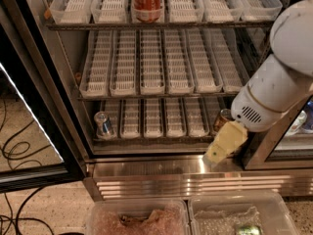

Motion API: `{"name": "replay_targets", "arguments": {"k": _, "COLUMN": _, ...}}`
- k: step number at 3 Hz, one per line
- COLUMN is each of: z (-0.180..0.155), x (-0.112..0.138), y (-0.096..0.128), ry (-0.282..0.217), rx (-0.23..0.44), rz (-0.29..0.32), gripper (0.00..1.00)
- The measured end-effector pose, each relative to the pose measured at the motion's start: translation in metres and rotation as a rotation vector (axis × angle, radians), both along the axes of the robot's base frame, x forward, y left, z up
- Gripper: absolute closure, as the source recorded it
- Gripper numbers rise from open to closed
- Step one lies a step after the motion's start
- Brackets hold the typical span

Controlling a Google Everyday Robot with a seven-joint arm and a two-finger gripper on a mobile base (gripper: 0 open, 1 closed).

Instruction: Pick orange can from bottom shelf of fridge

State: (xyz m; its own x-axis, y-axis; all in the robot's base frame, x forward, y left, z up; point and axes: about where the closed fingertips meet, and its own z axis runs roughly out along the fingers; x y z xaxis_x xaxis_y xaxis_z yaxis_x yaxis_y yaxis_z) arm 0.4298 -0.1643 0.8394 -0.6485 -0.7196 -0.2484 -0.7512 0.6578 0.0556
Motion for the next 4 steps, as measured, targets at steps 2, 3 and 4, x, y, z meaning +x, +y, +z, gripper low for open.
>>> {"name": "replay_targets", "arguments": {"k": 2, "z": -0.009, "x": -0.001, "y": 0.004, "ry": -0.063, "rx": -0.005, "rz": -0.253, "gripper": 0.00}}
{"name": "replay_targets", "arguments": {"k": 3, "z": -0.011, "x": -0.002, "y": 0.008, "ry": -0.041, "rx": 0.025, "rz": -0.230, "gripper": 0.00}}
{"name": "replay_targets", "arguments": {"k": 4, "z": -0.039, "x": -0.002, "y": -0.013, "ry": 0.052, "rx": 0.161, "rz": -0.262, "gripper": 0.00}}
